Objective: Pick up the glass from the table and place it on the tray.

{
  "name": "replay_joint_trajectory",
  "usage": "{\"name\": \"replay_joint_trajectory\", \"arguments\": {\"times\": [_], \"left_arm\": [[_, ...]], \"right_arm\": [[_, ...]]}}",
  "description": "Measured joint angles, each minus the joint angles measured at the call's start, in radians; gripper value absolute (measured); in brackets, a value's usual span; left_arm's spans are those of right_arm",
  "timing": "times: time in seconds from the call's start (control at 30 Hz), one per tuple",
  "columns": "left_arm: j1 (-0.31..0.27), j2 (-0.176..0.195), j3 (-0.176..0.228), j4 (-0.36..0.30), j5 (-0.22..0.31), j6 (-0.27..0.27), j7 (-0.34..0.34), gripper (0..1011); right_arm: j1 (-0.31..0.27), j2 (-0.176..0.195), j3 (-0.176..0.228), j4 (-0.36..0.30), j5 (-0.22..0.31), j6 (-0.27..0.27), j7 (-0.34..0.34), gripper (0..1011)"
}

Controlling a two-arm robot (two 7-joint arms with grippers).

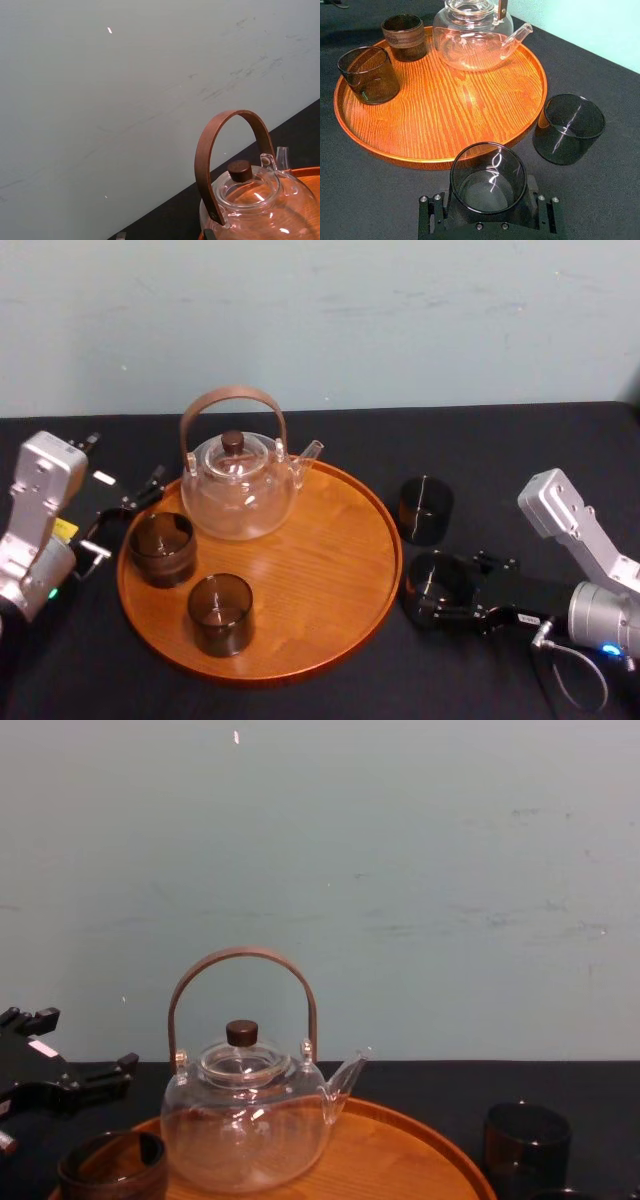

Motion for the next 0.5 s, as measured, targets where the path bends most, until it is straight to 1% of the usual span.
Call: {"name": "replay_joint_trajectory", "arguments": {"times": [0.37, 0.5], "left_arm": [[0.000, 0.000, 0.000, 0.000, 0.000, 0.000, 0.000, 1001], [0.000, 0.000, 0.000, 0.000, 0.000, 0.000, 0.000, 1001]], "right_arm": [[-0.001, 0.000, 0.001, -0.001, 0.001, 0.000, 0.000, 889], [-0.002, 0.001, 0.011, -0.003, 0.016, -0.004, 0.002, 889]]}}
